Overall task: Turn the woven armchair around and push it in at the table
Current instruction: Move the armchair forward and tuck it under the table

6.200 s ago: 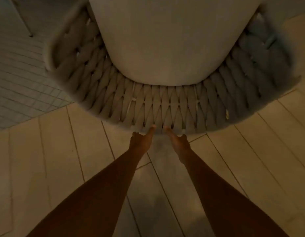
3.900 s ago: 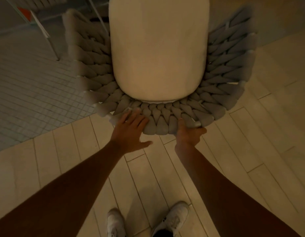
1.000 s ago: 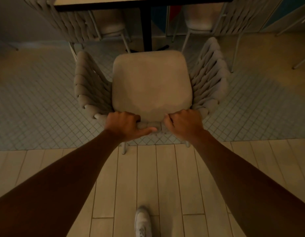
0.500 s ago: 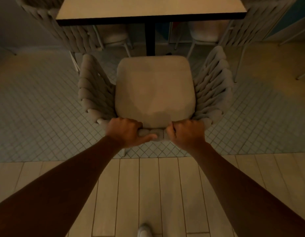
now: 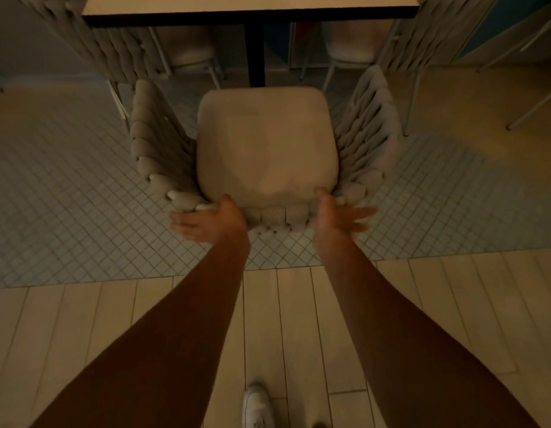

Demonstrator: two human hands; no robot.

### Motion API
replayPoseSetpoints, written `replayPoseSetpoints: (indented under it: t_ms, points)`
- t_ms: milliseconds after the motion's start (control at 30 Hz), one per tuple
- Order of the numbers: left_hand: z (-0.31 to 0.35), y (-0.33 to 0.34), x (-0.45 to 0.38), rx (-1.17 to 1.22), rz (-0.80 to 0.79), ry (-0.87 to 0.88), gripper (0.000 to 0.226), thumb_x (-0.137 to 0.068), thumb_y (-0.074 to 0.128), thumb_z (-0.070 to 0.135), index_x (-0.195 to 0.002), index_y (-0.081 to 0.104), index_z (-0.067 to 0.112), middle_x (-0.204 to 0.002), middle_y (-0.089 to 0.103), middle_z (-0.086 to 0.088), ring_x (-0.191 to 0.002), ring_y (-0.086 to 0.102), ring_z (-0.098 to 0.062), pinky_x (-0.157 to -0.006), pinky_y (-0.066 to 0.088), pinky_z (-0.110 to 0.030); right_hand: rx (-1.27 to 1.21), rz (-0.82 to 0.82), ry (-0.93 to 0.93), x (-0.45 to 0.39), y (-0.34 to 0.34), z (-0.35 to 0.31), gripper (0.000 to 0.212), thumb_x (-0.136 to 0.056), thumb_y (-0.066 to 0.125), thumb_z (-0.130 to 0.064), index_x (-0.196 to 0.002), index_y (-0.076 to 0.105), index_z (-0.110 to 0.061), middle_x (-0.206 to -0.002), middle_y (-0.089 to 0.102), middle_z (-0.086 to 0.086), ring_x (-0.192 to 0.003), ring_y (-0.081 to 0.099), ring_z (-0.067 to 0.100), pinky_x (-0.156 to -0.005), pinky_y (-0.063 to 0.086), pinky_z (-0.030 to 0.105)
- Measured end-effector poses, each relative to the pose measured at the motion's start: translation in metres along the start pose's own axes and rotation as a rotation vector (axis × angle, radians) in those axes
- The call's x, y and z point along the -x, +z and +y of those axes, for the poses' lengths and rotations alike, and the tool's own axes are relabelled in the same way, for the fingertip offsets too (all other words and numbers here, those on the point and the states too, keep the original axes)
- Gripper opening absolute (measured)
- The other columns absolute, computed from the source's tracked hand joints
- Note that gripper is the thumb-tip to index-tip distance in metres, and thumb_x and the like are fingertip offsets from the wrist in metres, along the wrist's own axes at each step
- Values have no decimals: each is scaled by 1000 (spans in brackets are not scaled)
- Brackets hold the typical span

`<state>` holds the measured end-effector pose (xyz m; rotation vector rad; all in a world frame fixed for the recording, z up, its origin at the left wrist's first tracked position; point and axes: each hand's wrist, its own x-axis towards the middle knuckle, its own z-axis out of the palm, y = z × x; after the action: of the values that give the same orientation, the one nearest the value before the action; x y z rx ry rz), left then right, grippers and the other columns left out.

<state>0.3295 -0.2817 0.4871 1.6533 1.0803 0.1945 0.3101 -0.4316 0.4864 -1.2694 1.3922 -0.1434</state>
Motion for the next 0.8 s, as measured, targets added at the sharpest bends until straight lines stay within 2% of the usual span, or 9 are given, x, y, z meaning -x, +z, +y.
replayPoseSetpoints:
  t_ms: [33,100,167,233,300,400,567,667,800]
  points:
    - [3,0,3,155,-38,-231,107,-77,75,34,-159,8,21,-162,24,-15,-136,39,-40,-109,40,-58,-146,-82,158,0,1,0,126,-74,80,-43,-157,-14,-31,-166,10,17,-144,26,47,-110,29,71]
    - [4,-1,7,419,-228,-515,83,-77,75,34,-146,33,21,-141,49,-15,-113,56,-40,-92,52,-59,-362,-330,317,-2,0,-1,94,-79,74,-33,-155,19,-23,-151,41,20,-125,50,48,-95,42,74]
    - [1,-5,7,532,-479,-534,49,-86,67,27,-130,47,16,-132,56,-17,-106,59,-41,-84,56,-62,-438,-521,317,-2,-1,-1,56,-85,64,-23,-138,46,-18,-136,54,20,-113,58,45,-84,50,72]
    - [-3,-9,4,569,-583,-496,42,-91,63,20,-130,49,13,-127,56,-18,-103,59,-39,-79,57,-60,-444,-578,268,-6,-5,-1,40,-89,59,-15,-127,51,-15,-129,54,19,-109,59,44,-77,54,70]
    - [-7,-14,4,582,-614,-478,46,-92,61,16,-135,45,12,-119,54,-17,-100,58,-38,-75,57,-60,-443,-611,249,-7,-9,0,38,-90,57,-12,-127,49,-12,-129,52,20,-111,57,45,-76,54,70]
    - [-19,-22,7,596,-624,-471,43,-91,62,14,-130,43,15,-115,52,-15,-99,57,-39,-69,60,-58,-461,-610,247,-2,-17,12,37,-89,58,-11,-125,51,-10,-132,52,20,-113,57,45,-86,50,73]
    - [-50,-42,19,614,-618,-444,55,-84,65,16,-138,52,9,-130,58,-19,-114,61,-38,-80,60,-59,-510,-595,198,4,-40,45,38,-85,62,-9,-124,61,-11,-130,63,18,-111,63,38,-89,52,67]
    - [-70,-54,25,615,-597,-407,53,-84,66,17,-134,56,4,-119,64,-17,-111,64,-35,-70,62,-48,-546,-585,175,8,-53,65,45,-84,64,-8,-129,61,-12,-130,63,18,-113,63,36,-82,58,61]
    - [-86,-63,27,638,-617,-381,34,-80,67,15,-112,58,9,-103,61,-14,-100,63,-32,-65,61,-42,-603,-583,160,13,-62,78,47,-85,63,-4,-131,59,-10,-125,65,18,-109,66,34,-69,61,51]
